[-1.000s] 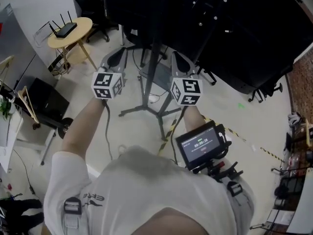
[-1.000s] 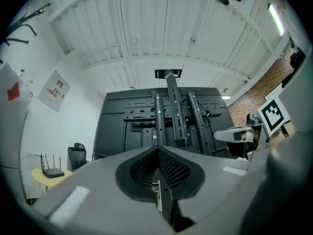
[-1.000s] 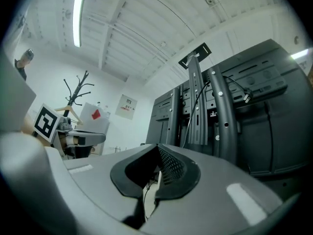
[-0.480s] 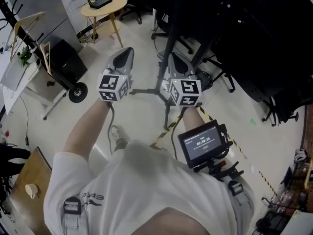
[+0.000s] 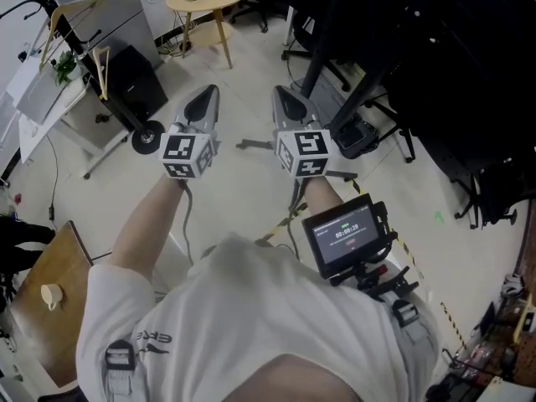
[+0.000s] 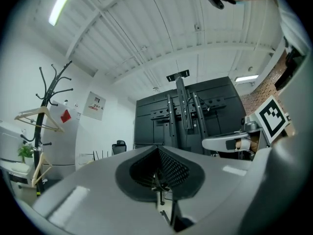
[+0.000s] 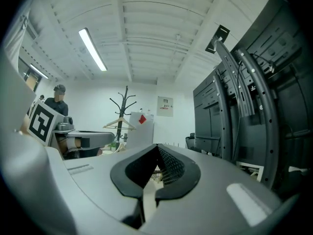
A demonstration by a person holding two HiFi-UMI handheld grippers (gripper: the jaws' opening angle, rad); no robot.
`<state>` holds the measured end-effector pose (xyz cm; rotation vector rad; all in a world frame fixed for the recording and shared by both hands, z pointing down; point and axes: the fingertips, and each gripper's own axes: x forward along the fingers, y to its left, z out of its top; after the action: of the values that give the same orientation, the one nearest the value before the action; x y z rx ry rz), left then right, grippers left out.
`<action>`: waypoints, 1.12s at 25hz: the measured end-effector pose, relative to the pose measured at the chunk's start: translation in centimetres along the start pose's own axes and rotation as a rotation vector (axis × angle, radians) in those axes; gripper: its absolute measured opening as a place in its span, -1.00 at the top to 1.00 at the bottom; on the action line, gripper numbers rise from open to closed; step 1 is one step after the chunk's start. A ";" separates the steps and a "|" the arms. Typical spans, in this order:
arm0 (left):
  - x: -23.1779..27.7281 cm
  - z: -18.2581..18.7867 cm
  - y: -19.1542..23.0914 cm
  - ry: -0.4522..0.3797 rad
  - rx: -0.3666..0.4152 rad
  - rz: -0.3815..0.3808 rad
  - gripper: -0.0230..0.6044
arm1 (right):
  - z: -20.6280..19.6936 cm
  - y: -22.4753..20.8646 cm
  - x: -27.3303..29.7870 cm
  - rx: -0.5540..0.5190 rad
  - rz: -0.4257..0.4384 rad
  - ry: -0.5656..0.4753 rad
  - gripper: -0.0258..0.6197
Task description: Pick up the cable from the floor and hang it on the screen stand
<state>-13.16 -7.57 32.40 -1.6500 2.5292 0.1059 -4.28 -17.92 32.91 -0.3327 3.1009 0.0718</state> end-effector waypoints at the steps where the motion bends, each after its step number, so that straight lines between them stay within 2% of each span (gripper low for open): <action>1: -0.2 0.1 0.0 0.002 0.002 0.005 0.92 | 0.1 0.2 0.1 0.001 0.005 0.001 0.88; 6: -1.0 -0.2 0.5 0.011 0.000 0.012 0.92 | 0.1 0.7 0.4 0.003 -0.004 0.008 0.88; 10: -5.4 -0.4 4.0 0.011 -0.020 -0.020 0.92 | 0.0 6.6 0.5 -0.013 -0.033 0.029 0.88; 15: -8.7 -0.7 5.6 0.022 -0.047 -0.040 0.92 | -0.8 10.7 -0.1 -0.012 -0.048 0.057 0.88; 22: -11.9 -0.4 7.1 0.011 -0.034 -0.020 0.92 | -0.6 15.0 -0.1 -0.022 0.006 0.056 0.88; 28: -12.9 -0.6 7.0 0.010 -0.042 0.004 0.92 | -0.9 16.1 -0.2 -0.015 0.036 0.060 0.88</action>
<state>-14.50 6.85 34.75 -1.6647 2.5542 0.1524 -7.52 -2.24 34.53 -0.2849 3.1677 0.0881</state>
